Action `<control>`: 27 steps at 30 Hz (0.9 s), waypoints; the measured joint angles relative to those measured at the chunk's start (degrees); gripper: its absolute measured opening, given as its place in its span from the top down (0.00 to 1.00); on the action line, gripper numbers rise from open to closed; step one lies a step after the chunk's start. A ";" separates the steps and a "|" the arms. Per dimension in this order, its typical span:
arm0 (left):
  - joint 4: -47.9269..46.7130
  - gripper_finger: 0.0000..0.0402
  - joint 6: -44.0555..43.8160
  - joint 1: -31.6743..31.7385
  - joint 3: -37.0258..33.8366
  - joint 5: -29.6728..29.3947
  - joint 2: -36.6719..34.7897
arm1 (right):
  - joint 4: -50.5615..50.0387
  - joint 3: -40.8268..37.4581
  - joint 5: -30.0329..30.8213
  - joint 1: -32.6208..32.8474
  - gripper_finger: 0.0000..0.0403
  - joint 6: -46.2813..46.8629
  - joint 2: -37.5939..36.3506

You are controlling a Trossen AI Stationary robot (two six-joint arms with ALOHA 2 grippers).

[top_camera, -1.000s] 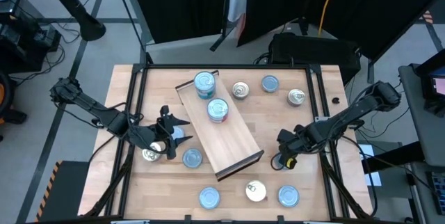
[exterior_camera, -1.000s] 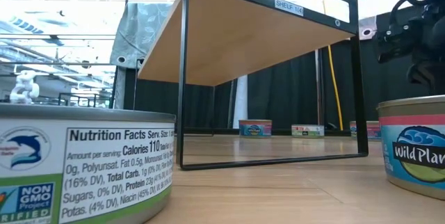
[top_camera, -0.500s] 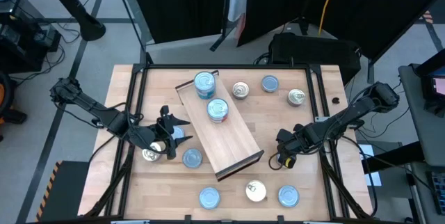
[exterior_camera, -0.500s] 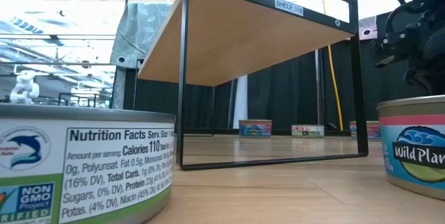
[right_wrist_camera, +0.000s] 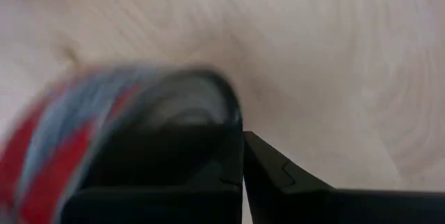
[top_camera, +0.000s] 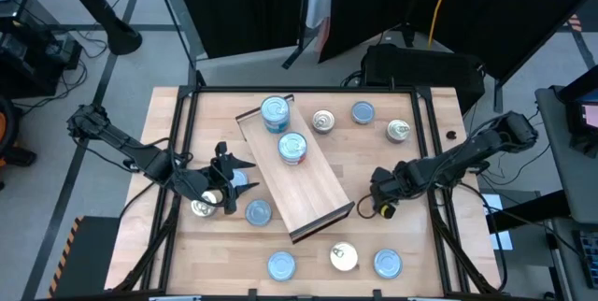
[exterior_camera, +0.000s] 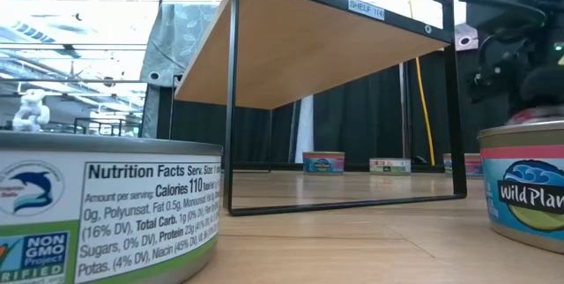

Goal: Stack canned seafood by type on shelf
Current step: Stack the red tuna can on top of the red tuna cans on the shelf

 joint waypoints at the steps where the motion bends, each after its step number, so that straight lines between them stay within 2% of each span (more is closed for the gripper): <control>1: 0.00 0.39 -0.02 0.00 0.00 0.00 0.00 | 1.44 -0.87 -0.71 -0.60 1.00 -0.03 -0.08; 8: -0.02 0.39 0.02 0.00 0.00 0.00 0.02 | 5.97 -3.98 -2.17 -3.83 1.00 -1.15 -0.23; 18: -0.15 0.39 0.02 0.00 0.00 0.01 0.02 | 5.22 -4.12 -1.04 -7.43 1.00 -3.90 -1.49; 23: -0.40 0.39 0.02 0.00 0.00 0.02 0.02 | -8.50 2.03 10.58 -7.16 1.00 1.24 -5.65; 27: -0.63 0.39 -0.07 0.00 0.00 0.00 0.02 | -23.53 9.68 16.08 -5.15 0.98 11.88 -8.71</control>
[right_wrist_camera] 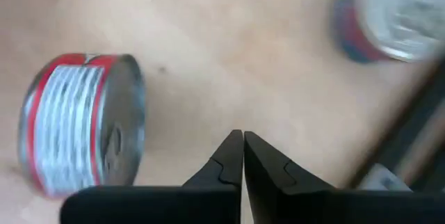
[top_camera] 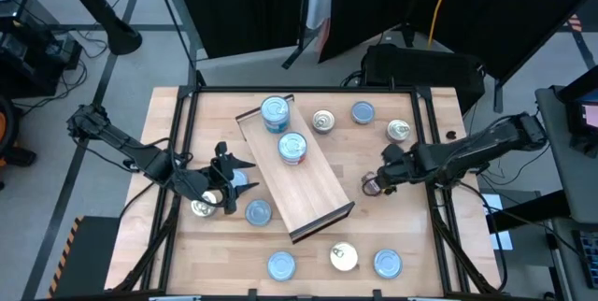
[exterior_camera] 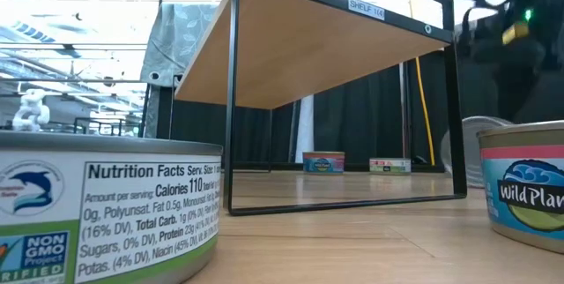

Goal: Stack canned seafood by type on shelf
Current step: Stack the red tuna can on top of the red tuna cans on the shelf

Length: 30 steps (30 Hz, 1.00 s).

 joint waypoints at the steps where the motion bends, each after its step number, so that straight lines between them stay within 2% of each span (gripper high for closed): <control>1: -0.01 0.39 0.00 0.00 0.00 0.02 0.00 | -2.46 1.68 0.37 0.78 0.97 2.44 -0.53; 4: -0.05 0.39 0.02 0.00 0.00 0.02 0.00 | -3.66 4.50 1.51 4.44 0.91 5.33 -1.55; 8: -0.07 0.39 0.02 0.00 0.00 0.42 0.00 | 3.46 4.87 4.09 8.36 0.78 5.04 -0.74; 16: 0.71 0.39 -0.03 0.00 0.00 0.67 0.00 | 7.73 4.67 12.01 9.63 0.37 5.92 6.10; 21: 1.15 0.39 -0.05 -0.02 0.00 0.68 0.00 | 9.34 4.67 12.28 8.98 0.15 4.41 8.44; 25: 1.16 0.39 -0.04 0.00 0.00 0.68 0.00 | 10.80 4.67 12.92 8.82 0.07 3.63 9.64; 30: 1.12 0.39 -0.02 -0.01 0.00 0.68 0.00 | 11.85 4.67 13.60 7.83 0.06 2.44 11.45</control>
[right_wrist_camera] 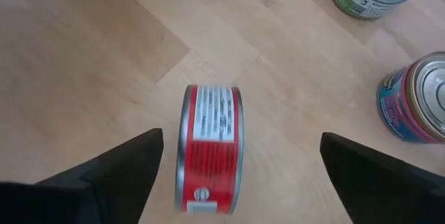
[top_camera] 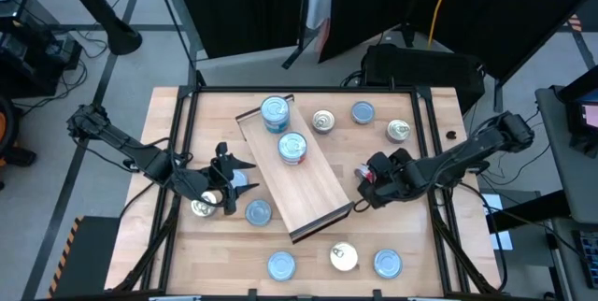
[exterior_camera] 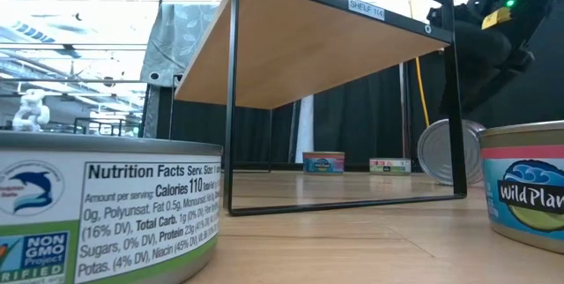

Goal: Stack canned seafood by type on shelf
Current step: Stack the red tuna can on top of the red tuna cans on the shelf

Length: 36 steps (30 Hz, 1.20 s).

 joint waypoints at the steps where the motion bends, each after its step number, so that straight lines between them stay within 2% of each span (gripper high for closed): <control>1: 0.01 0.39 -0.02 0.01 0.00 0.00 0.00 | 0.26 0.00 -0.04 -0.16 0.06 -0.22 0.39; 8: -0.04 0.39 0.00 0.00 0.00 0.00 0.00 | 0.38 0.02 -4.01 -1.49 0.07 -1.03 3.07; 12: -0.07 0.39 0.00 -0.01 0.00 0.00 0.00 | 0.67 0.02 -4.71 -1.63 0.14 -1.45 4.30; 26: -0.46 0.39 0.02 0.00 0.00 0.02 0.00 | 7.66 -1.64 -7.62 -3.89 0.71 -9.54 7.76; 31: -0.56 0.39 0.02 0.01 -0.02 0.02 0.00 | 6.45 -1.17 -7.94 -3.89 0.71 -11.71 4.72; 36: -0.56 0.39 0.04 0.00 -0.02 0.02 0.00 | 2.38 3.03 -7.70 -3.89 0.69 -15.92 0.39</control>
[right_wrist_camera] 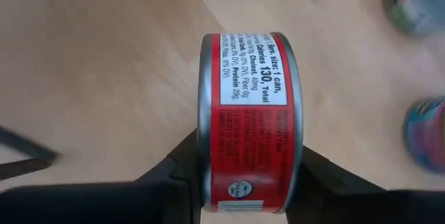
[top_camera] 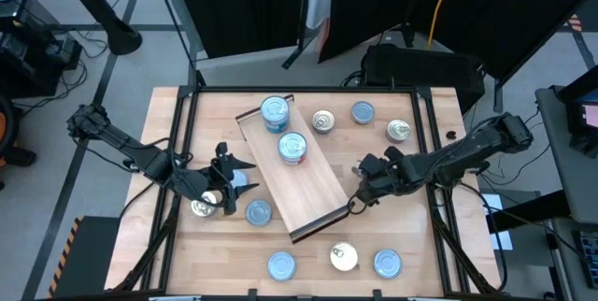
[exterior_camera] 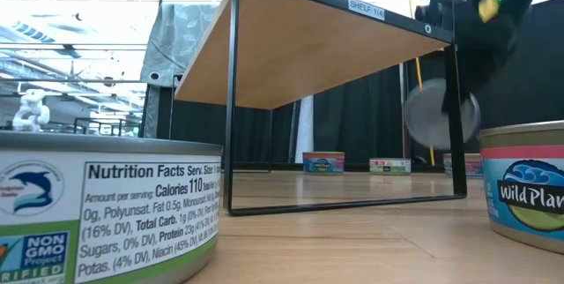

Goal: Stack canned seafood by type on shelf
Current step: Stack the red tuna can on top of the red tuna cans on the shelf

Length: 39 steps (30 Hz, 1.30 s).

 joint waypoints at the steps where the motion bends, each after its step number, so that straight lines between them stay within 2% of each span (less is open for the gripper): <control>1: 0.00 0.39 0.00 0.00 0.00 0.01 0.00 | -0.75 1.40 0.25 0.00 0.67 -1.29 -0.81; 4: 0.02 0.39 0.00 -0.01 0.00 0.02 0.00 | -1.93 5.92 2.00 0.02 0.65 -6.02 -2.49; 9: 0.02 0.39 0.00 -0.01 0.00 0.01 0.00 | -2.45 14.17 5.15 -1.25 0.69 -14.98 -3.04; 14: 0.02 0.39 0.00 0.01 0.00 0.00 0.00 | 3.04 19.86 9.89 -2.61 0.68 -31.96 -2.62; 21: 0.02 0.39 0.00 0.01 0.00 0.00 0.00 | 24.55 20.07 10.74 -3.63 0.66 -64.14 -1.10; 25: -0.08 0.39 0.01 0.01 0.00 0.00 0.00 | 32.84 20.05 10.81 -4.18 0.67 -78.24 1.91; 28: -0.27 0.39 0.10 0.01 0.00 0.00 0.00 | 35.43 20.05 10.92 -4.83 0.66 -88.04 5.22; 34: -0.42 0.39 1.63 0.01 0.00 -0.01 0.00 | 39.29 19.96 16.88 -6.42 0.66 -99.36 11.14; 39: -0.43 0.39 2.05 0.01 0.00 -0.02 0.00 | 42.47 19.96 16.89 -7.93 0.66 -103.47 13.25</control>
